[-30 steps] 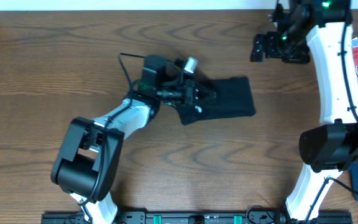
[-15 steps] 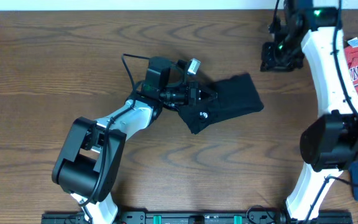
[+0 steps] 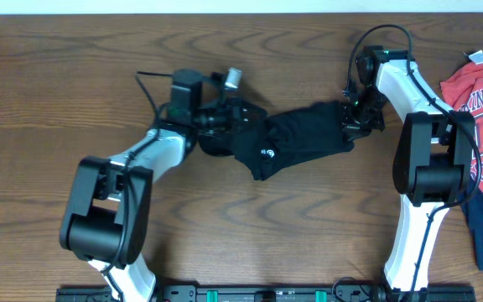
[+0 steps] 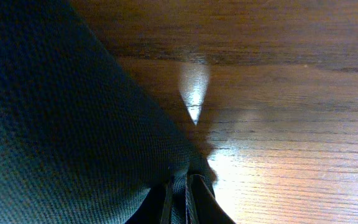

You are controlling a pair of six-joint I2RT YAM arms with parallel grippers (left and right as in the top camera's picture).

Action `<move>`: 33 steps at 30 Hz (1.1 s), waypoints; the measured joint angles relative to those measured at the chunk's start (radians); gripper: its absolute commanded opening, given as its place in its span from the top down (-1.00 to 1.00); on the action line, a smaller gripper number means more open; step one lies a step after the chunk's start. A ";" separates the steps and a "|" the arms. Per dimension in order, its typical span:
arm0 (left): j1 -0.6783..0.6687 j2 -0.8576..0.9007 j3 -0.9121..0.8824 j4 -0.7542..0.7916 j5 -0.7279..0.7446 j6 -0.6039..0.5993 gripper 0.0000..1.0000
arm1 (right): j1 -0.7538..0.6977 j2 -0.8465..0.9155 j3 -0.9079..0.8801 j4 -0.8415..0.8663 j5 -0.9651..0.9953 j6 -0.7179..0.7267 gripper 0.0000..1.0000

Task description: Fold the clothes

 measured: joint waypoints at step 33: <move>0.410 0.000 0.036 -0.146 0.055 0.096 0.88 | 0.023 0.009 0.149 0.129 -0.051 -0.040 -0.38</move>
